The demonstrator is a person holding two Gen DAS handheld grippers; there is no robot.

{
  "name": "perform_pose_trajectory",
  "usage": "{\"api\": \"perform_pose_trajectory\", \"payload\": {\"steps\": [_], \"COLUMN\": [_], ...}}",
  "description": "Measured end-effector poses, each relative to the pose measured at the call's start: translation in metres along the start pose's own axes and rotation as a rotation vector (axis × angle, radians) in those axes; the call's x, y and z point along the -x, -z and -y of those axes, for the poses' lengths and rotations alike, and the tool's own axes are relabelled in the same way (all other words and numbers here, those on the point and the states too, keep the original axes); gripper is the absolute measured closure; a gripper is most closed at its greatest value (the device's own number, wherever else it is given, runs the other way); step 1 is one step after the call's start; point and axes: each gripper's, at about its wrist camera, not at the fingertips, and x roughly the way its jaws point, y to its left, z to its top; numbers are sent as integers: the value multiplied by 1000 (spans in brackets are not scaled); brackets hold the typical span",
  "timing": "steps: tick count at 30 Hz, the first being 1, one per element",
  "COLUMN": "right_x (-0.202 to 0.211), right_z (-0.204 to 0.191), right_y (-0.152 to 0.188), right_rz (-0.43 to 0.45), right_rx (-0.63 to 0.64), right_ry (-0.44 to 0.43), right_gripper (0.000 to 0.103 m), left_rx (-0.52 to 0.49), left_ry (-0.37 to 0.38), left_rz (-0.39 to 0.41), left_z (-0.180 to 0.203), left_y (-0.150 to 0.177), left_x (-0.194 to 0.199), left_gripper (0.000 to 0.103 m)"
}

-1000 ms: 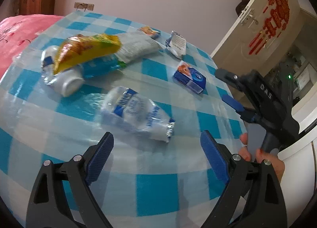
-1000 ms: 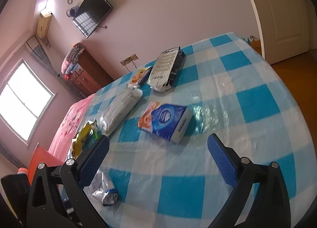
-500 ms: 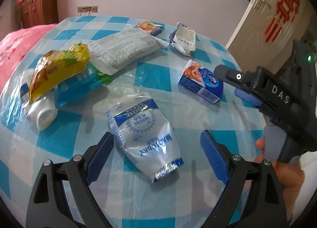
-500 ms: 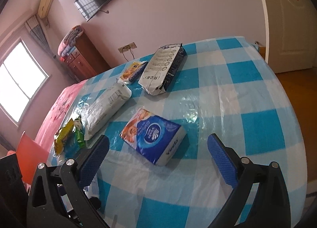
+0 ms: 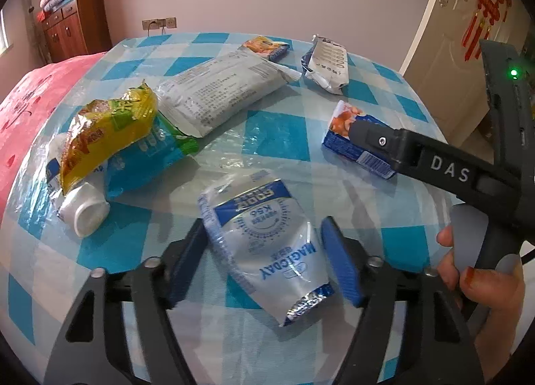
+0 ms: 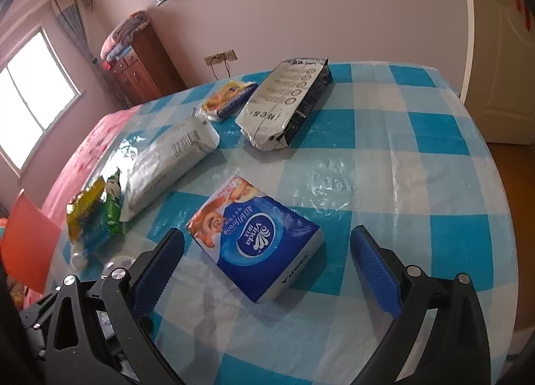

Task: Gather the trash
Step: 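Grasp the MAGICDAY milk pouch with the left gripper while the right gripper grasps the Vinda tissue pack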

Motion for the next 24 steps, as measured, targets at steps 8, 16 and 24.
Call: {"api": "perform_pose_trajectory", "payload": {"steps": [8, 16, 24], "right_x": [-2, -3, 4], "right_z": [-7, -27, -28], "right_y": [1, 9, 14], "right_rz": [-13, -30, -44], "right_rx": [54, 167, 146], "right_ry": [10, 19, -144], "right_gripper": [5, 6, 6], "left_rx": [1, 38, 44], "left_ry": [14, 27, 44], "left_rz": [-3, -11, -13], "left_z": [-7, -23, -37], "left_y": [0, 1, 5], "left_x": [2, 6, 13], "left_gripper": [42, 43, 43]}}
